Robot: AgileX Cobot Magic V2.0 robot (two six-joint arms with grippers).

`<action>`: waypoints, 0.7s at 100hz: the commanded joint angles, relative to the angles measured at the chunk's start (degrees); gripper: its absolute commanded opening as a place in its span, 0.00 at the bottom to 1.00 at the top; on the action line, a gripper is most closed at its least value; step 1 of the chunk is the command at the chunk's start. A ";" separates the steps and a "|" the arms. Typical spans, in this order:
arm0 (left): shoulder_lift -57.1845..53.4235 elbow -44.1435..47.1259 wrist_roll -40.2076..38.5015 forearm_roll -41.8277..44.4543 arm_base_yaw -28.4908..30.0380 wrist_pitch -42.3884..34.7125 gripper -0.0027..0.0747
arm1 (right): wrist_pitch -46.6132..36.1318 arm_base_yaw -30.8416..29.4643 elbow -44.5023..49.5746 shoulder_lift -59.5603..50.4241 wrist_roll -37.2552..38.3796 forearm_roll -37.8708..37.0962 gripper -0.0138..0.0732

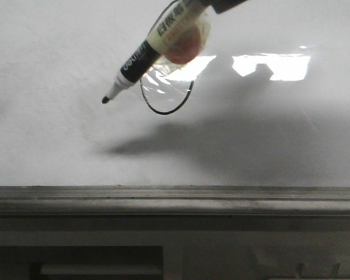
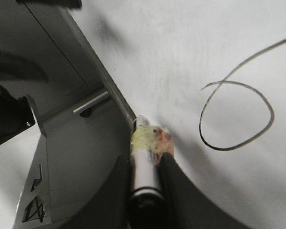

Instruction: Write number 6 on whiteboard

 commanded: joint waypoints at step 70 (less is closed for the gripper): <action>19.11 -7.61 1.15 3.58 -18.93 -17.13 0.50 | 7.75 0.06 -9.00 3.96 -0.94 2.81 0.11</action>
